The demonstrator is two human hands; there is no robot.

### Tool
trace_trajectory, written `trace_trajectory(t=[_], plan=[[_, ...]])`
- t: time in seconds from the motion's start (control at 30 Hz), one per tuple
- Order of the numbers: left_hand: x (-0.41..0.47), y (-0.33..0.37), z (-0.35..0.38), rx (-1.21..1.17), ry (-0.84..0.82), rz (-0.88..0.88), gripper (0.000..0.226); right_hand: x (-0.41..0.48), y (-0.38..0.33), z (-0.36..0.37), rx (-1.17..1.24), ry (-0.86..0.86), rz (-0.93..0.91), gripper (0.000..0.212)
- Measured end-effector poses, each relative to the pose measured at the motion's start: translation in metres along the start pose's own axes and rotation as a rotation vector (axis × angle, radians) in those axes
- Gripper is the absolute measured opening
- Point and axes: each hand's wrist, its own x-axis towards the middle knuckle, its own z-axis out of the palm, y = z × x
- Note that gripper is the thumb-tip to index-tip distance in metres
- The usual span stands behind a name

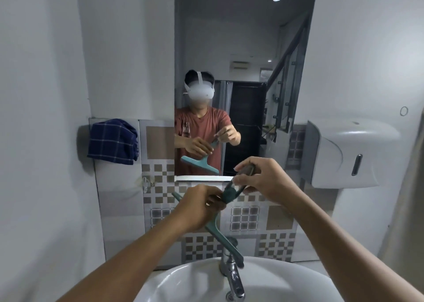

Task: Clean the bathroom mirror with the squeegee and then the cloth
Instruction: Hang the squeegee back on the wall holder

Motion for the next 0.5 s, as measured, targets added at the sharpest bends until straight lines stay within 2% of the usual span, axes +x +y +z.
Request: trace_trajectory(t=[0.1,0.17,0.3,0.43,0.5], plan=[[-0.004,-0.008,-0.009,-0.214,0.086,-0.067,0.020,0.008,-0.002,0.024,0.129,0.069,-0.011,0.034],[-0.008,-0.016,-0.014,-0.274,0.144,-0.114,0.016,0.014,-0.002,0.043,0.178,0.080,-0.032,0.033],[-0.019,-0.039,-0.030,-0.239,0.299,-0.161,0.022,0.027,0.000,0.080,0.217,0.038,-0.109,0.028],[-0.030,-0.068,-0.046,-0.260,0.354,-0.193,0.037,0.044,0.002,0.119,0.210,-0.101,-0.136,0.050],[-0.034,-0.081,-0.052,-0.267,0.380,-0.212,0.037,0.056,0.002,0.140,0.207,-0.127,-0.119,0.051]])
